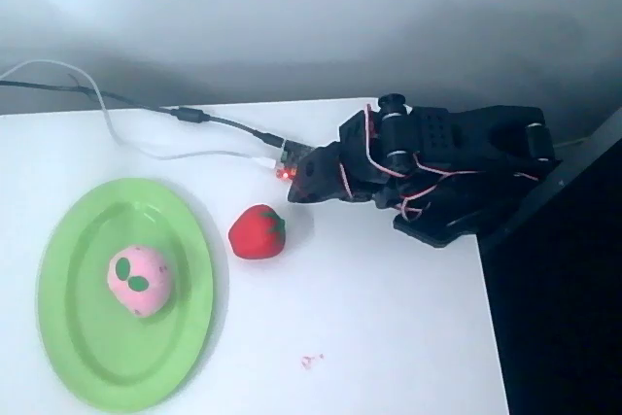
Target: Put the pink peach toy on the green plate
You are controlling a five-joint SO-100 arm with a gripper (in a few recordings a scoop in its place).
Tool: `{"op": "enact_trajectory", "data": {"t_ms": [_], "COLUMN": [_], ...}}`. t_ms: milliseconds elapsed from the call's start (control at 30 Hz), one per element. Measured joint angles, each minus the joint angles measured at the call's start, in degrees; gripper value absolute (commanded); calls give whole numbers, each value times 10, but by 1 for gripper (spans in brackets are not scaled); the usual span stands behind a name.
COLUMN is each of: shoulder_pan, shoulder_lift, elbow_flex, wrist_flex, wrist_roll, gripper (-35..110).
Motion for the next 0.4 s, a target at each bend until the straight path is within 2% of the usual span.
{"op": "enact_trajectory", "data": {"t_ms": [400], "shoulder_pan": [-14], "shoulder_lift": [0], "elbow_flex": [0], "wrist_flex": [0], "wrist_roll": [0], "gripper": [0]}}
